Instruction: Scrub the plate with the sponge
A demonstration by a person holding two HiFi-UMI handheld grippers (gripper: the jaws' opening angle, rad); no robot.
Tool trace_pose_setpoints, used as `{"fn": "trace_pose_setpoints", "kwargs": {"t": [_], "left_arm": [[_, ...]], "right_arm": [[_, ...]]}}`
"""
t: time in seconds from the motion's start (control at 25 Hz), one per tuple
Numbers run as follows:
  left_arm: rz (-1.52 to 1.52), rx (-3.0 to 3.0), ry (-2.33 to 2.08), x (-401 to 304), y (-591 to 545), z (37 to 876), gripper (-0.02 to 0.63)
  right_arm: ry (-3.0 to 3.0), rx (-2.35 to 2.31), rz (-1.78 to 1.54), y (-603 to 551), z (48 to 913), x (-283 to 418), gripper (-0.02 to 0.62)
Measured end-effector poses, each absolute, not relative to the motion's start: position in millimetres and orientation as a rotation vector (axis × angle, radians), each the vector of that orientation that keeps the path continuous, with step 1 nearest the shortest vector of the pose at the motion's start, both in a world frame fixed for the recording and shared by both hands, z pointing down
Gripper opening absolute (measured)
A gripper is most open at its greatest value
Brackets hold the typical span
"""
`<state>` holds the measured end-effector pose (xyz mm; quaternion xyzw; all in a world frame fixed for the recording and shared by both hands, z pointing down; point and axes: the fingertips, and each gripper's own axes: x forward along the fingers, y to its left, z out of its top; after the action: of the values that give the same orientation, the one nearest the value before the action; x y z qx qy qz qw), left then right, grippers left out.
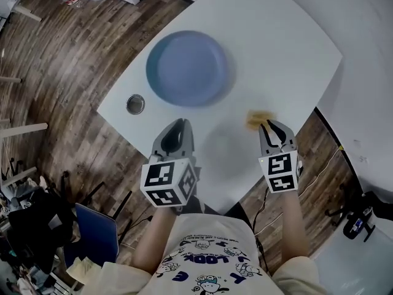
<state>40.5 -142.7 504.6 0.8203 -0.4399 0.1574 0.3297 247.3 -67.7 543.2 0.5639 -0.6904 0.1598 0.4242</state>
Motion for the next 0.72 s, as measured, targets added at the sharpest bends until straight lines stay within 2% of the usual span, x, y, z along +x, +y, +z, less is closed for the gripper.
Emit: {"fn": "trace_pose_setpoints", "kwargs": {"t": [0.32, 0.36, 0.44, 0.72], "left_arm": [[0.441, 2.114, -1.145, 43.1, -142.5, 516.4, 0.021], [0.439, 2.110, -1.143, 43.6, -142.1, 516.7, 0.021], [0.437, 2.107, -1.139, 44.7, -141.6, 517.0, 0.021], [0.432, 2.084, -1.149, 41.1, -141.1, 519.8, 0.021]], "right_arm": [[-1.721, 1.019, 0.355, -64.4, 567.9, 248.8, 0.046], [-1.712, 0.983, 0.343, -63.7, 570.5, 248.7, 0.053], [-1.702, 0.903, 0.326, -61.9, 575.8, 247.6, 0.129], [-1.707, 0.785, 0.273, -68.2, 576.0, 247.0, 0.130]]}}
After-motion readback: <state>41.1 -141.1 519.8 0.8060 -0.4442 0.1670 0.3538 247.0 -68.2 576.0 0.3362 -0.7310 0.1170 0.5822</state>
